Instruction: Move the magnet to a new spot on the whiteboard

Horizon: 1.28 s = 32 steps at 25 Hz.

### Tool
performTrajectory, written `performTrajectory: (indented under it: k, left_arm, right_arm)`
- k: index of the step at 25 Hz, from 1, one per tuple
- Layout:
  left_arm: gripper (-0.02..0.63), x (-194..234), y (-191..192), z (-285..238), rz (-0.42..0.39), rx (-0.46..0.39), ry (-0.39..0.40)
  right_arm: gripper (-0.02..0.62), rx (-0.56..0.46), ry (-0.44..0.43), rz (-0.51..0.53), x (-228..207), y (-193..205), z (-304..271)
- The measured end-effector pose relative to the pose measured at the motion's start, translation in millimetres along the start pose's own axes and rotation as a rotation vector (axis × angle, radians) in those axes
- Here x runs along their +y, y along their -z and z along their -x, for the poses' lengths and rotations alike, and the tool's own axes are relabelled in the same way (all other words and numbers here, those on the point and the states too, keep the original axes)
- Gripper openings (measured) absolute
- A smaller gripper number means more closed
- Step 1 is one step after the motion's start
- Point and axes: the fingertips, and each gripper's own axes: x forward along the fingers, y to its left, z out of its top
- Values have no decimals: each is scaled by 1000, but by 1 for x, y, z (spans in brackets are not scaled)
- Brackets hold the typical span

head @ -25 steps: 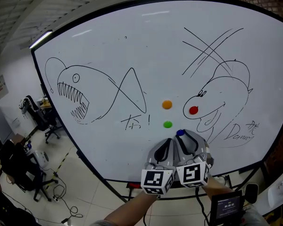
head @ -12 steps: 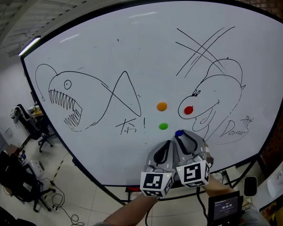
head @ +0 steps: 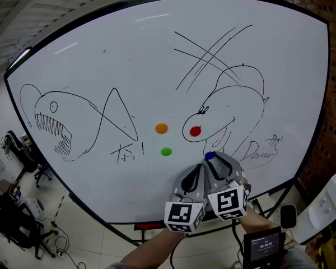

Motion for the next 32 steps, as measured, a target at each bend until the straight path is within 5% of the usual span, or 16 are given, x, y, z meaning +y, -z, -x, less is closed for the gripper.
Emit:
performTrajectory:
  k: [11, 32]
  left_arm:
    - [0, -85, 3, -82, 7, -45, 35]
    - [0, -272, 11, -236, 38, -81, 241]
  right_arm:
    - [123, -21, 9, -13, -109, 38, 32]
    - [123, 28, 215, -78, -350, 126, 108]
